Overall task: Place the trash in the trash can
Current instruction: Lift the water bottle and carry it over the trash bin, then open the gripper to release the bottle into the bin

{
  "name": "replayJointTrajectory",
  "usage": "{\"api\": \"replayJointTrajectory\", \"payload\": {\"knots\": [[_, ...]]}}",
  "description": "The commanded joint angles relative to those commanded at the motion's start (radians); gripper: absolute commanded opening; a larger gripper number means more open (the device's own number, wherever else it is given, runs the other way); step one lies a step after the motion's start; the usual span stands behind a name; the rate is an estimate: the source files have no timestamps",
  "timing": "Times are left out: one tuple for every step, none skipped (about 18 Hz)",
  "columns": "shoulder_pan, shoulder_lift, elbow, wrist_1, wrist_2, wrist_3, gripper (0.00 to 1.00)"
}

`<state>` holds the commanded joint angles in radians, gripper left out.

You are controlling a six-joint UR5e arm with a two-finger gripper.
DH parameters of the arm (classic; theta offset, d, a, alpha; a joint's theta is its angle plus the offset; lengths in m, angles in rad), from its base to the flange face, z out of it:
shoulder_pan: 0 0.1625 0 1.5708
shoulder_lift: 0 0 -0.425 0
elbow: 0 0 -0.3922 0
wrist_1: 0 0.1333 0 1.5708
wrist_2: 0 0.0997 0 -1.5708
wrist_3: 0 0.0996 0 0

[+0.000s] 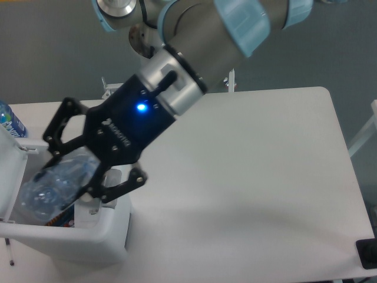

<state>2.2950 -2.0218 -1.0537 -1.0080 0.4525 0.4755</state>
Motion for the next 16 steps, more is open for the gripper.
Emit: {"api": "replayJointTrajectory", "payload": {"knots": [[-0.005, 0.000, -0.015, 0.020, 0.003, 0.002, 0.49], [-0.011, -0.002, -0.025, 0.044, 0.020, 0.002, 0.49], [-0.028, -0.003, -0.031, 0.064, 0.043, 0.002, 0.50], [-0.043, -0.009, -0.034, 0.080, 0.063, 0.005, 0.54], [-0.051, -0.012, -0.037, 0.088, 0.078, 0.011, 0.57], [-0.051, -0.012, -0.046, 0.089, 0.080, 0.024, 0.59], [-0.051, -0.012, -0.058, 0.089, 0.081, 0.055, 0.66], [-0.052, -0.009, -0.072, 0.089, 0.081, 0.089, 0.74], [-0.054, -0.005, -0.087, 0.089, 0.081, 0.107, 0.74], [-0.052, 0.000, -0.100, 0.089, 0.081, 0.115, 0.75], [-0.054, 0.005, -0.103, 0.089, 0.081, 0.117, 0.76], [-0.054, 0.006, -0.101, 0.089, 0.083, 0.118, 0.76], [-0.052, 0.006, -0.101, 0.089, 0.083, 0.120, 0.78], [-0.051, 0.006, -0.103, 0.089, 0.084, 0.120, 0.84], [-0.048, 0.006, -0.103, 0.089, 0.084, 0.120, 0.86], [-0.039, 0.008, -0.103, 0.089, 0.084, 0.118, 0.87]]}}
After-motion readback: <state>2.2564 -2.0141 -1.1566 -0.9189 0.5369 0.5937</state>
